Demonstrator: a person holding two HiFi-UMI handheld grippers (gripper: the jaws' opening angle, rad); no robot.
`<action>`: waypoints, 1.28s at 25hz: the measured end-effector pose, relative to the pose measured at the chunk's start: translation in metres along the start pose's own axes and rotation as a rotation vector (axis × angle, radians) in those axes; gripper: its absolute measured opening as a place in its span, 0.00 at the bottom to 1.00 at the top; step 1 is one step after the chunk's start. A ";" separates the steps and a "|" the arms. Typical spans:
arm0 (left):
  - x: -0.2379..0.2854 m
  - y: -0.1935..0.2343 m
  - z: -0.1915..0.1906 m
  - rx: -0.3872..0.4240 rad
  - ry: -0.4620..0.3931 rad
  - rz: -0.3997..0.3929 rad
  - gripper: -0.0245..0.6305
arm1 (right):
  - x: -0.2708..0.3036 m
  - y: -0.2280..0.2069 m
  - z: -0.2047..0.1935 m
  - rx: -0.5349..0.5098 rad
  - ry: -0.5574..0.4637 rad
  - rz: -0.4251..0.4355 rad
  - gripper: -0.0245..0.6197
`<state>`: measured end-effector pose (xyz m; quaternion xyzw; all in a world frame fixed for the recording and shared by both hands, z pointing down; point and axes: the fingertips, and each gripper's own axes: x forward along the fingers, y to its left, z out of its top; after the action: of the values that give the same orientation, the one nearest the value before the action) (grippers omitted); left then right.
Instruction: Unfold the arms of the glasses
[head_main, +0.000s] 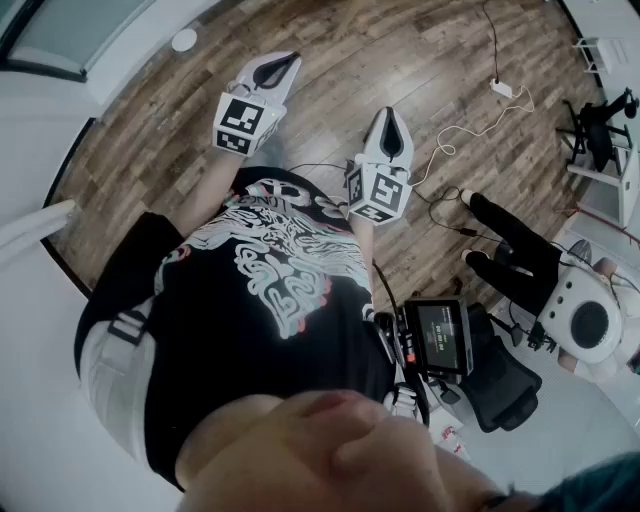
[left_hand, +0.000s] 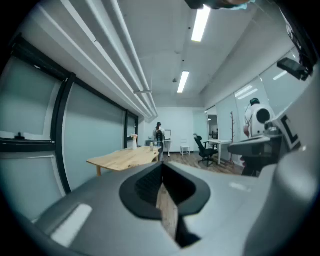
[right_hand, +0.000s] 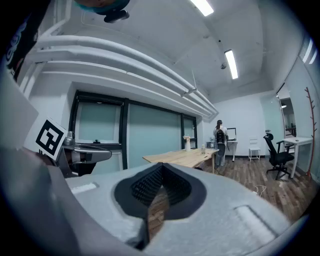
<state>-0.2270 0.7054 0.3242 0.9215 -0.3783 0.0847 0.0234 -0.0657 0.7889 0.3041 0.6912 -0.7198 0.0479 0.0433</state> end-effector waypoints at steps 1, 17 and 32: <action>0.000 0.000 0.000 -0.001 0.000 0.000 0.02 | 0.000 0.000 0.000 0.000 0.001 0.001 0.04; -0.005 -0.005 -0.006 0.012 0.004 0.006 0.02 | -0.009 0.006 -0.001 -0.027 -0.032 0.026 0.04; 0.095 0.043 0.001 0.036 0.002 0.018 0.02 | 0.097 -0.027 -0.007 -0.037 0.009 0.047 0.04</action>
<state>-0.1910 0.6089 0.3388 0.9183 -0.3849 0.0926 0.0065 -0.0427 0.6925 0.3242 0.6730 -0.7363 0.0387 0.0579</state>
